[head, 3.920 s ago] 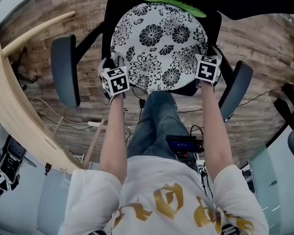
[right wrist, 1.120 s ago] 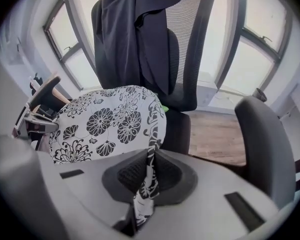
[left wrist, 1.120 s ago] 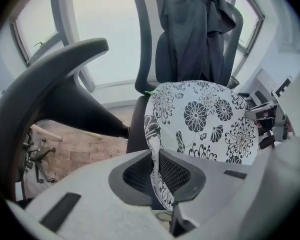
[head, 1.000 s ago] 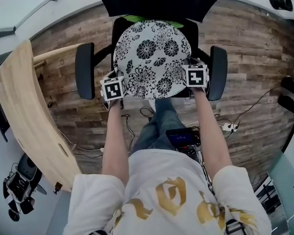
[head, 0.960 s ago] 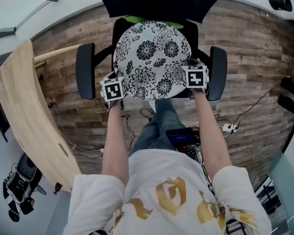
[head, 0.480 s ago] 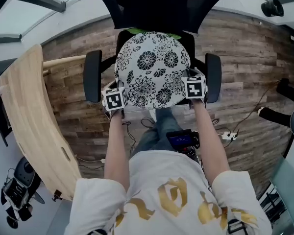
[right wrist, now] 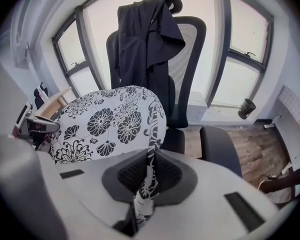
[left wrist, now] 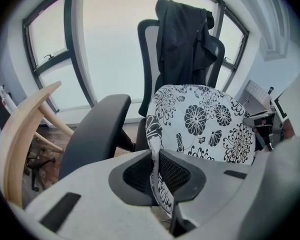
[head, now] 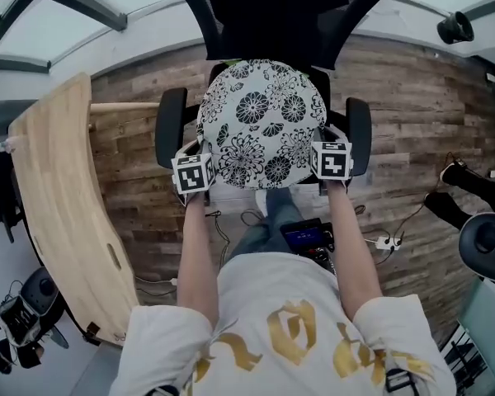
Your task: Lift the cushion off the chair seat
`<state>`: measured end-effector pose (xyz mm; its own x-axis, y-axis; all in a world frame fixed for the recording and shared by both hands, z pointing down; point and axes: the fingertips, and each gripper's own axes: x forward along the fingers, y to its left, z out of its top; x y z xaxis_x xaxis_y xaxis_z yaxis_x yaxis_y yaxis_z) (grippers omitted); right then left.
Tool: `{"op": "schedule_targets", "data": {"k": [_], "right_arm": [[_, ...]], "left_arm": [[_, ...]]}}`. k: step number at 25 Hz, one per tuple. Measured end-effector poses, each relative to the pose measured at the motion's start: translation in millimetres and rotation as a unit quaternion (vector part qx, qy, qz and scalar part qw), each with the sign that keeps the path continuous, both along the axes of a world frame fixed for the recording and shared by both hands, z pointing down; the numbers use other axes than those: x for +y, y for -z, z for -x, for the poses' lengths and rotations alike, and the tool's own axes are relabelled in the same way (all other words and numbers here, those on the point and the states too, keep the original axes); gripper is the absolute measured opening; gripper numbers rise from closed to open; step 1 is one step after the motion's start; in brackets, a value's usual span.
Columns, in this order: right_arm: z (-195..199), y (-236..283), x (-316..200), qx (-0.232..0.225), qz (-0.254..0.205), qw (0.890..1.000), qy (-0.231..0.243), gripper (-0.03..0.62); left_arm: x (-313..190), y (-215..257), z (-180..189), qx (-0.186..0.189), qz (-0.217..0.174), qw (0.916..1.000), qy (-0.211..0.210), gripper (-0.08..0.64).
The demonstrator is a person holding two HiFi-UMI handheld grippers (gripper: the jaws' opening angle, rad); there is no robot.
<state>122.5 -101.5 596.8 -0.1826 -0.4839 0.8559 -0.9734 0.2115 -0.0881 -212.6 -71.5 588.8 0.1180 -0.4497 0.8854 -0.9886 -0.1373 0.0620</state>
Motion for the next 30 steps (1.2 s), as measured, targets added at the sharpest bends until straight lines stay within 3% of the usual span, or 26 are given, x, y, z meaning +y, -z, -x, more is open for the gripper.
{"op": "schedule_targets", "data": {"k": [10, 23, 30], "right_arm": [[0, 39, 30, -0.009, -0.036, 0.999, -0.02, 0.025], [3, 93, 58, -0.008, -0.082, 0.997, -0.005, 0.025], [-1, 115, 74, -0.006, -0.1, 0.995, -0.005, 0.025]], "left_arm": [[22, 46, 2, 0.006, -0.043, 0.9991, -0.006, 0.04], [44, 114, 1, 0.01, -0.113, 0.9935, 0.014, 0.04], [48, 149, 0, 0.0, -0.146, 0.9892, 0.001, 0.04]]}}
